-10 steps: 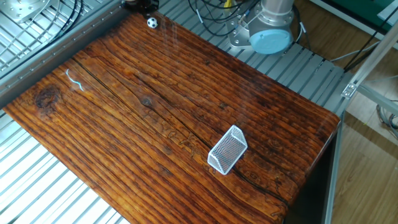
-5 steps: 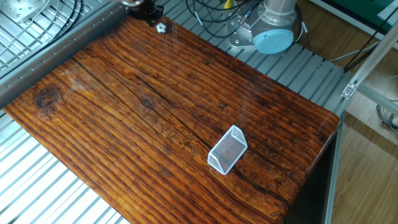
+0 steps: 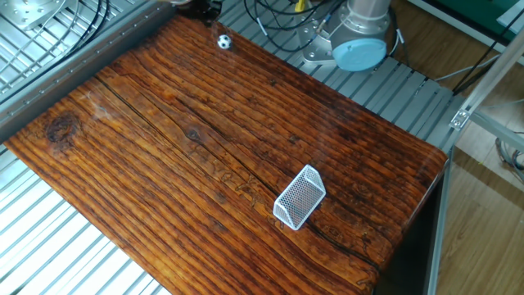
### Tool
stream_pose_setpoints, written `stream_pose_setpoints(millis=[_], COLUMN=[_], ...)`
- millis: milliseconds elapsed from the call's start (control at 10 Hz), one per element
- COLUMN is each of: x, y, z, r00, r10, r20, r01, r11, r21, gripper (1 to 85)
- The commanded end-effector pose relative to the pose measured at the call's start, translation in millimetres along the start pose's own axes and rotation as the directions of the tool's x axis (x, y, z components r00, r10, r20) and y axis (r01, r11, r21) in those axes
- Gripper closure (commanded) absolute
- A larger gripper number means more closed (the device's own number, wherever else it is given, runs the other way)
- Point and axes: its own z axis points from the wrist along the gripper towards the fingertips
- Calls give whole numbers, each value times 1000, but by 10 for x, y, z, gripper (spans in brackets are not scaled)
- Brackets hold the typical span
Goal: Push the soccer ball into the goal
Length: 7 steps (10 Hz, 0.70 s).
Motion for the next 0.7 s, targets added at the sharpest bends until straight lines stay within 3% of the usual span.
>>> stream_pose_setpoints(millis=[0, 200, 600], x=[26, -164, -441], y=[452, 720, 819], z=[138, 76, 38], r00=[998, 993, 992], r10=[70, 118, 116], r20=[0, 23, 57], r01=[-69, -108, -97], r11=[982, 960, 961], r21=[-175, -260, -259], gripper=[847, 847, 847])
